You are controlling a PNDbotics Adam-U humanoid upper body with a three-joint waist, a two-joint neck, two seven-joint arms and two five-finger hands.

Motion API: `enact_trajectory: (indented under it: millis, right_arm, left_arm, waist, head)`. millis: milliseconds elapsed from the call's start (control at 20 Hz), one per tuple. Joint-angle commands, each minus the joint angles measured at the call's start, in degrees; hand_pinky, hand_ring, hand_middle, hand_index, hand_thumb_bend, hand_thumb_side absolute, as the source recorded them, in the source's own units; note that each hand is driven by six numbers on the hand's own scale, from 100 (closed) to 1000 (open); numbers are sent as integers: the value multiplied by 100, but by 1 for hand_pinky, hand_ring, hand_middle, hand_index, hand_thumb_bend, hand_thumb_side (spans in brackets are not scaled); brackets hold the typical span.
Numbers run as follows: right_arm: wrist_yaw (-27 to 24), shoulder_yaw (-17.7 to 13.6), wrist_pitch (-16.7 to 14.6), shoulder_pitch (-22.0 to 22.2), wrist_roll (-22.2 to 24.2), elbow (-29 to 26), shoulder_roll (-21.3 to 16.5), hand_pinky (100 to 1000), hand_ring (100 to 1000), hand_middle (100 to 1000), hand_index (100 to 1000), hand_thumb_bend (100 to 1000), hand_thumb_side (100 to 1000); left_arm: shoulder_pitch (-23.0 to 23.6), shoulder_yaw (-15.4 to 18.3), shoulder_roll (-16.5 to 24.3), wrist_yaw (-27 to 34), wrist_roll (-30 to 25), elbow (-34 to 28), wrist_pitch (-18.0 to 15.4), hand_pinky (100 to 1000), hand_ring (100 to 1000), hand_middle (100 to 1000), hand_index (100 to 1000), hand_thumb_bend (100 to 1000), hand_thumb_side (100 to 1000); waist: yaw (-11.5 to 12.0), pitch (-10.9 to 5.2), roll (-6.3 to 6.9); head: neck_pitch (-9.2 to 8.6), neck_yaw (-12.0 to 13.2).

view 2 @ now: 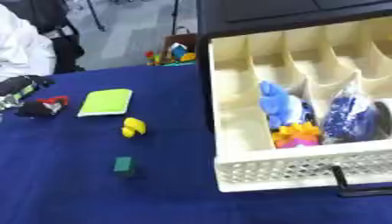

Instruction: Pick up objects from table and place into drawer.

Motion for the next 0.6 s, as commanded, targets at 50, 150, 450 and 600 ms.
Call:
enact_trajectory:
  millis: [50,150,450,600]
  right_arm:
    - [-27,-7,-275,-78,-287,-55,-152,573,628,581,772,100,1000]
    - [-24,-6,-271,-73,-290,-55,-160,573,628,580,772,100,1000]
    - [-20,-4,-264,-68,-294,-55,-175,573,628,578,772,100,1000]
    - [-22,-3,-259,-66,-291,-55,-176,574,628,578,772,100,1000]
  left_arm:
    - [-11,137,362,39,-123,-27,-13,730,861,860,978,363,624]
    - [6,155,401,51,-230,-31,-20,737,867,868,989,429,619]
    - [29,217,504,-252,-381,-75,63,750,888,899,990,325,620]
    - [12,246,527,-331,-414,-81,117,745,888,902,996,308,622]
  waist:
    - [0,-97,-11]
    - [-4,-77,-3]
    - [-17,-41,7]
    - [-28,-25,3]
  head:
    - [-81,11]
    - [-78,15]
    - [-109,44]
    - [-122,60]
